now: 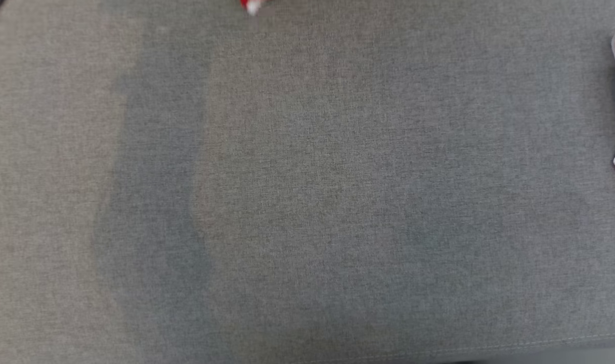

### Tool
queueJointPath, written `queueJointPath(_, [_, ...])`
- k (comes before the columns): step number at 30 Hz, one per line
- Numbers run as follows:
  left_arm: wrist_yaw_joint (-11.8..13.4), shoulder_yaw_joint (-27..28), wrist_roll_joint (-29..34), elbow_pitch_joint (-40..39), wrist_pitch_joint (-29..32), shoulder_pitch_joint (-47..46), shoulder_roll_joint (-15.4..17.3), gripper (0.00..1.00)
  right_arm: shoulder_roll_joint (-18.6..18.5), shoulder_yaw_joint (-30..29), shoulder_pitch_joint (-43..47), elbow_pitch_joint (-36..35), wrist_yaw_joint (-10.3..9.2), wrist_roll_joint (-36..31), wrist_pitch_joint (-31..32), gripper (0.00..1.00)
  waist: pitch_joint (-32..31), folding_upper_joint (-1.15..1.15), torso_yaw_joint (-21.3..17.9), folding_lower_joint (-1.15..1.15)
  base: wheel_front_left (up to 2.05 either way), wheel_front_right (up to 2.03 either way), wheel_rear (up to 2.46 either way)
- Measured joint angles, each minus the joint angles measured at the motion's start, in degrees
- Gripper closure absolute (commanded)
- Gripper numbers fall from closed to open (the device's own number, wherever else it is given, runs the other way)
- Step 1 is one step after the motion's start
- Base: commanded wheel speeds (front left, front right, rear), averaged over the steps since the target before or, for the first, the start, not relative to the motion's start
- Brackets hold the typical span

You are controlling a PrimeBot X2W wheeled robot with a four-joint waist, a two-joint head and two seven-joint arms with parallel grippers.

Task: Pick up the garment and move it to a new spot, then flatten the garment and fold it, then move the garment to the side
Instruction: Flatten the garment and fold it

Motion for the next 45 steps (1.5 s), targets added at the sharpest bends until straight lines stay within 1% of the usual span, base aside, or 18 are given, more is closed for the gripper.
queueJointPath(5, [0.0,0.3,0.3,5.2,-3.5,-6.5,-1.6,1.00,-0.4,2.1,-6.3,2.2,0.00,1.2,-3.0,1.00,1.8,0.00,-0.3,0.00,0.00,0.00,0.00])
queueJointPath(8, [-0.1,-0.4,0.1,7.3,-5.1,-7.9,-2.3,1.00,-0.9,3.4,-7.5,2.6,0.00,2.7,-4.4,1.00,1.9,0.00,-0.6,0.00,0.00,0.00,0.00])
queueJointPath(10, [-0.2,-1.2,-0.7,8.6,-5.1,-7.7,-2.8,1.00,-1.4,5.4,-7.2,2.7,0.00,3.7,-4.4,1.00,1.6,0.00,-0.6,0.00,0.00,0.00,0.00])
queueJointPath(13, [-0.2,-4.1,-2.1,9.3,-4.7,-5.3,-2.7,1.00,-2.8,8.7,-4.3,2.9,0.00,5.4,-4.4,1.00,0.8,0.00,-0.6,0.00,0.00,0.00,0.00])
queueJointPath(15, [-0.2,-6.7,-5.3,9.1,-2.5,-1.0,-2.7,1.00,-3.9,11.2,-0.8,2.8,0.00,6.8,-4.3,1.00,0.0,0.00,-0.6,0.00,0.00,0.00,0.00])
queueJointPath(17, [-0.3,-9.5,-8.3,7.6,-0.2,3.9,-1.9,1.00,-4.8,13.4,2.7,1.2,0.00,8.5,-4.3,1.00,-1.1,0.00,-0.5,0.00,0.00,0.00,0.00])
queueJointPath(22, [-0.4,-16.3,-15.2,1.9,5.2,15.3,5.0,1.00,-7.5,20.2,12.5,-2.0,0.00,10.6,-4.4,1.00,-4.9,0.00,-0.6,0.00,0.00,0.00,0.00])
queueJointPath(24, [-0.4,-18.1,-17.7,-0.8,6.8,20.7,7.0,1.00,-8.0,23.1,16.0,-3.1,0.00,11.3,-3.7,1.00,-6.7,0.00,-0.7,0.00,0.00,0.00,0.00])
queueJointPath(27, [-0.4,-20.6,-21.7,-5.2,10.3,28.0,11.1,1.00,-9.3,26.3,20.6,-5.2,0.00,13.1,-2.3,1.00,-9.8,0.00,-0.9,-0.01,0.00,0.00,0.00])
queueJointPath(29, [-0.4,-22.3,-23.9,-8.7,12.5,33.5,13.6,1.00,-10.2,27.8,23.7,-6.2,0.01,13.7,-0.6,1.00,-12.2,0.00,-1.1,-0.01,0.00,0.00,0.00])
queueJointPath(35, [-0.4,-25.0,-29.2,-17.8,17.2,45.5,19.5,1.00,-12.7,29.6,33.0,-10.2,0.01,14.4,4.9,1.00,-19.0,0.00,-1.6,-0.01,0.00,0.00,0.00])
queueJointPath(38, [0.8,-26.0,-31.0,-23.0,20.1,50.7,22.6,1.00,-13.8,29.9,37.8,-12.7,0.02,14.6,6.8,1.00,-22.3,0.00,-1.9,-0.01,0.00,0.00,0.00])
queueJointPath(42, [3.4,-26.9,-33.8,-30.9,23.2,56.5,26.9,1.00,-16.5,30.0,44.3,-14.3,0.08,13.8,10.6,1.00,-26.3,0.00,-2.1,-0.01,0.00,0.00,0.00])
queueJointPath(45, [5.5,-27.0,-35.8,-36.9,24.5,60.2,29.9,1.00,-18.5,30.1,49.2,-15.3,0.08,12.7,13.3,1.00,-28.8,0.00,-2.2,-0.01,0.00,0.00,0.00])
